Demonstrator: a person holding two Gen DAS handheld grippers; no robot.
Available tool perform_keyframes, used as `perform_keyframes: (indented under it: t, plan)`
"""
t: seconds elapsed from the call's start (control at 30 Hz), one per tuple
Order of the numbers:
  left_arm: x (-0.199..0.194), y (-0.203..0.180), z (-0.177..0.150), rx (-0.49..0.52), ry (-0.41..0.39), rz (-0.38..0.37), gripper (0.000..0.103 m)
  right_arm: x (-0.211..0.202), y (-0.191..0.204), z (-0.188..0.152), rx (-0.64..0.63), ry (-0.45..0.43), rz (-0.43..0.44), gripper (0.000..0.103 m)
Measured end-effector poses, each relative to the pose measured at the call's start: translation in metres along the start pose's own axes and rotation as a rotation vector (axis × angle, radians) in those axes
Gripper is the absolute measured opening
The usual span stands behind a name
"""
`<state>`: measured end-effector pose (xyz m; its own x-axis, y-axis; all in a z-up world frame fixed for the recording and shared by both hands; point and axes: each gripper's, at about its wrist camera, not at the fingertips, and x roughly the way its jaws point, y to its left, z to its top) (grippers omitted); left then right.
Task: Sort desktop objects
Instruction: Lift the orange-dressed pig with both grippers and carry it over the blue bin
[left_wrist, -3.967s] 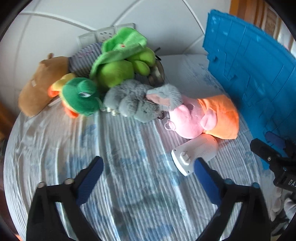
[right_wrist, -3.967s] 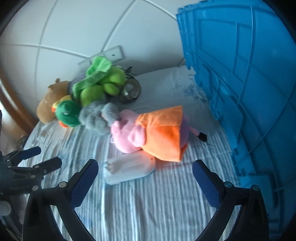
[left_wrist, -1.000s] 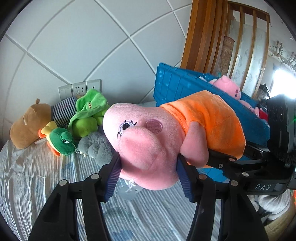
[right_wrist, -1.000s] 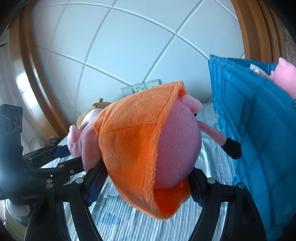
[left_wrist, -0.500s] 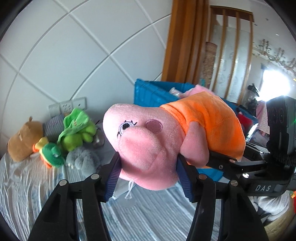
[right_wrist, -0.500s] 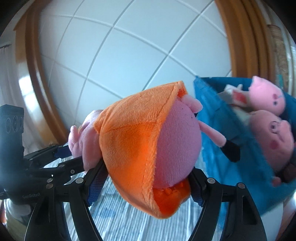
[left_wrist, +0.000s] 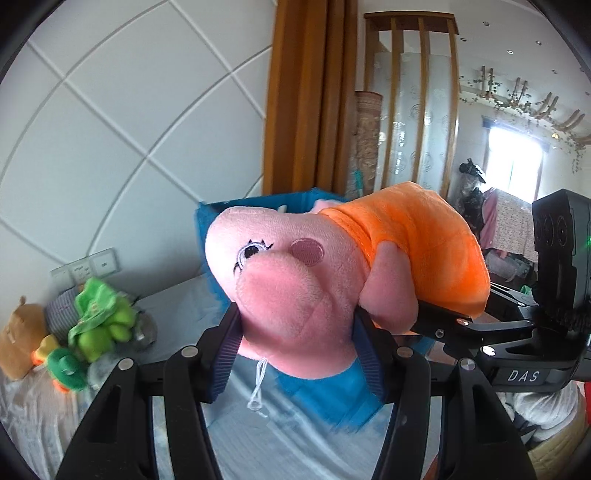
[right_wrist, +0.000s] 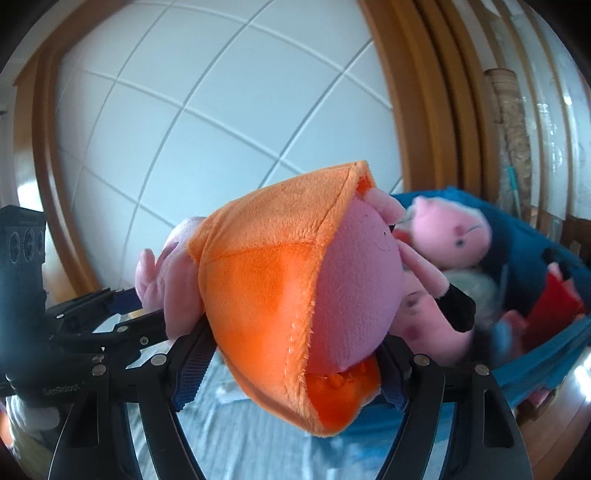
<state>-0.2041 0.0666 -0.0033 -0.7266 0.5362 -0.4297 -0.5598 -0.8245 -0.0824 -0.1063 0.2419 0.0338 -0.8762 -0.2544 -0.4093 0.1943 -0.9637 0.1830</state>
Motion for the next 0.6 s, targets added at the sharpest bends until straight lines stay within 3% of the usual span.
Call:
perform_keyframes:
  t: [0.3,0.5,0.6]
  plan:
    - [0.086,-0.117,0.052,0.013,0.025,-0.019,0.058,-0.022,-0.137,0.037,0.010,0.003,-0.046,0.077]
    - [0.136,-0.148,0.077,0.022,0.093,0.007,0.058,-0.004,-0.203,0.053,0.051,0.023,-0.034,0.077]
    - [0.160,-0.148,0.077,-0.008,0.179,0.017,0.058,0.021,-0.225,0.052,0.076,0.063,-0.018,0.077]
